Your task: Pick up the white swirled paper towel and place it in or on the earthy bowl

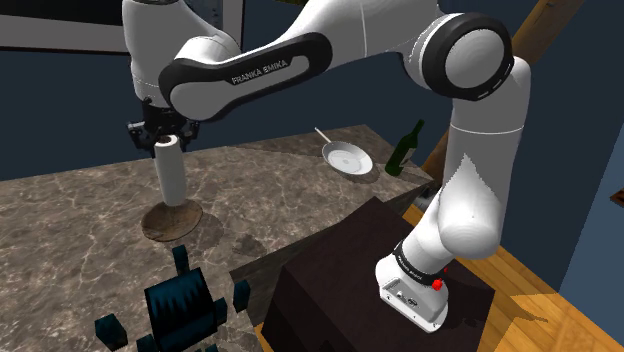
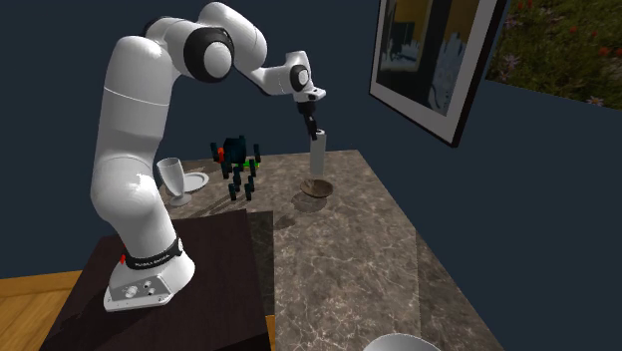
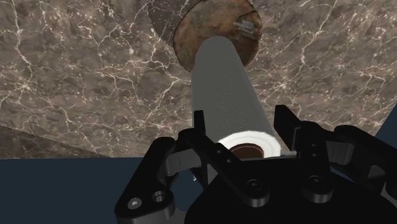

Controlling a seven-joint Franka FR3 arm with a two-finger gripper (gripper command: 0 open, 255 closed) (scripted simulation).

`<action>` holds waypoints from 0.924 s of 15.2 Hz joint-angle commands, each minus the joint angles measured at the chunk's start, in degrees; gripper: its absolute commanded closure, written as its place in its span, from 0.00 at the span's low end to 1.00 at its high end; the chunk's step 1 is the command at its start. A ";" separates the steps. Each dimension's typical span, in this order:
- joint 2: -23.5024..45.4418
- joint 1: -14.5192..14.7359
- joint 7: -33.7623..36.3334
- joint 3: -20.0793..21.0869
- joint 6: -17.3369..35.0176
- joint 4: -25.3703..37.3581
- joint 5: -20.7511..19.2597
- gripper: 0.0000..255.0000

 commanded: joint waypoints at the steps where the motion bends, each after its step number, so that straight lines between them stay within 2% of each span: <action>1: 0.76 0.17 0.49 -0.24 1.15 -0.45 -0.51 1.00; 14: 5.75 1.26 3.54 -2.17 8.38 -3.16 -3.95 1.00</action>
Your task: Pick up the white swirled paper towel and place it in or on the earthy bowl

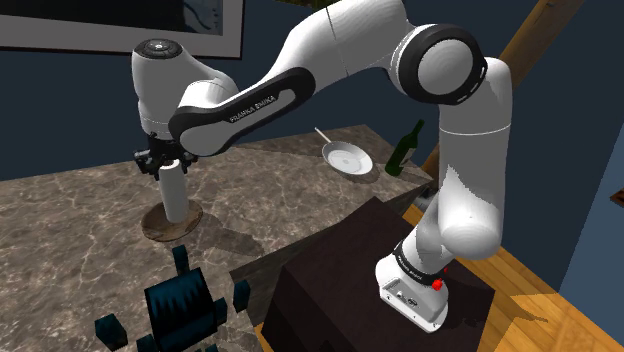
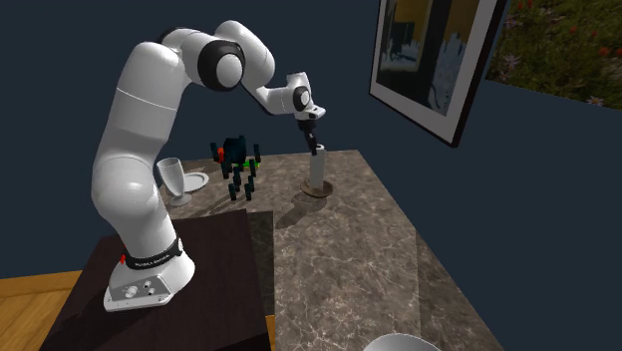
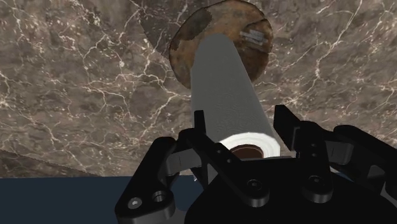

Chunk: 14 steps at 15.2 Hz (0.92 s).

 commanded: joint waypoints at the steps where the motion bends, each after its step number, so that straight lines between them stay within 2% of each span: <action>1: 0.95 0.18 0.62 -0.45 1.54 -0.63 -0.72 1.00; 9: 0.95 0.18 0.62 -0.45 1.54 -0.63 -0.72 1.00; 10: 0.95 0.18 0.62 -0.45 1.54 -0.63 -0.72 0.00; 14: 0.96 0.18 0.62 -0.45 1.54 -0.63 -0.72 0.00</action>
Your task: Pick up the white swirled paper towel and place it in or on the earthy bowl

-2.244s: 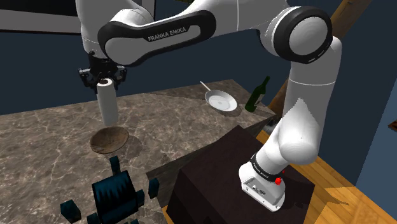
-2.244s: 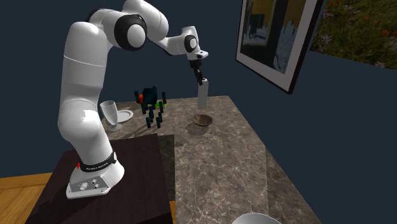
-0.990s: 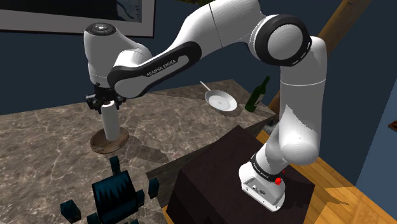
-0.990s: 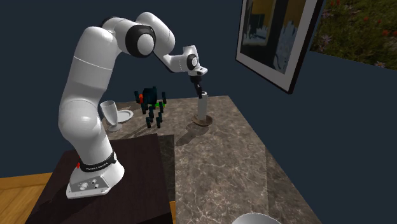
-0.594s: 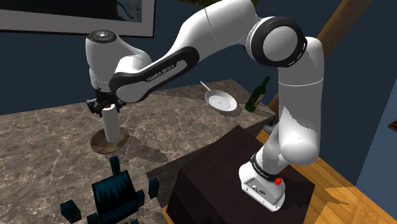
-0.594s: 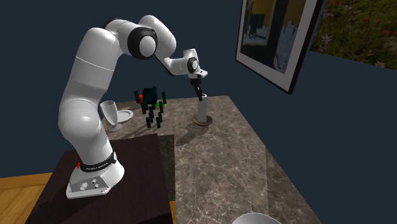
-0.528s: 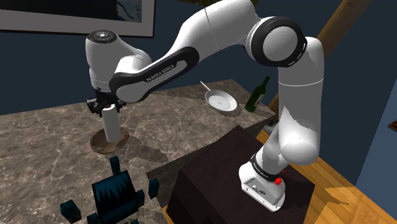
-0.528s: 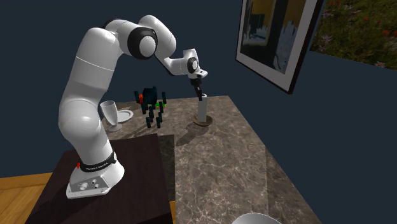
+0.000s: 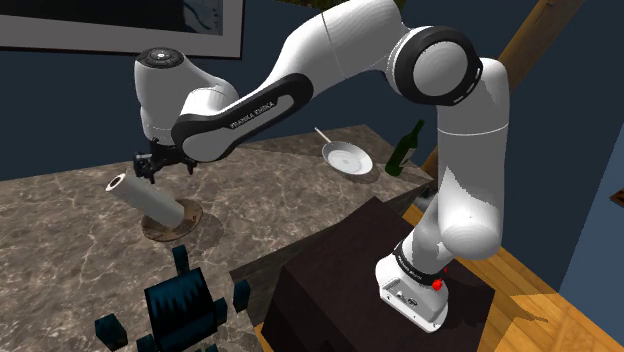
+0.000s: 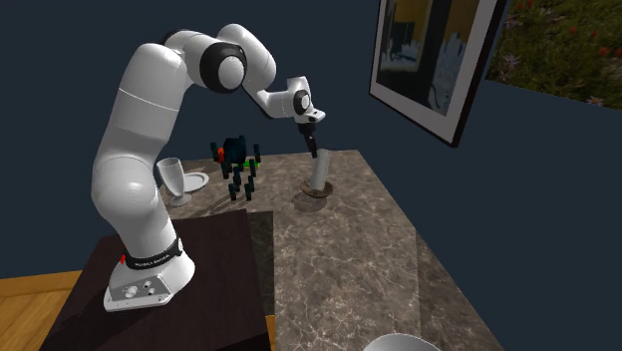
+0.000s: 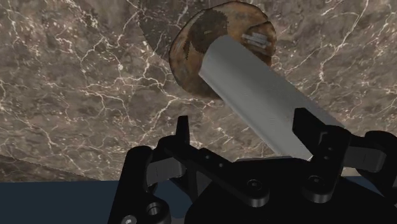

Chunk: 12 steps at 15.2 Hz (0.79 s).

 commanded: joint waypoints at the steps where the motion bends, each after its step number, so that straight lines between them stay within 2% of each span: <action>1: 0.00 0.00 0.00 0.00 0.00 0.00 0.00 0.00; 5: -5.08 -0.81 -1.50 1.79 -4.38 -0.45 2.61 0.00; 12: -5.08 -0.81 -1.50 1.78 -4.38 -0.45 2.61 0.00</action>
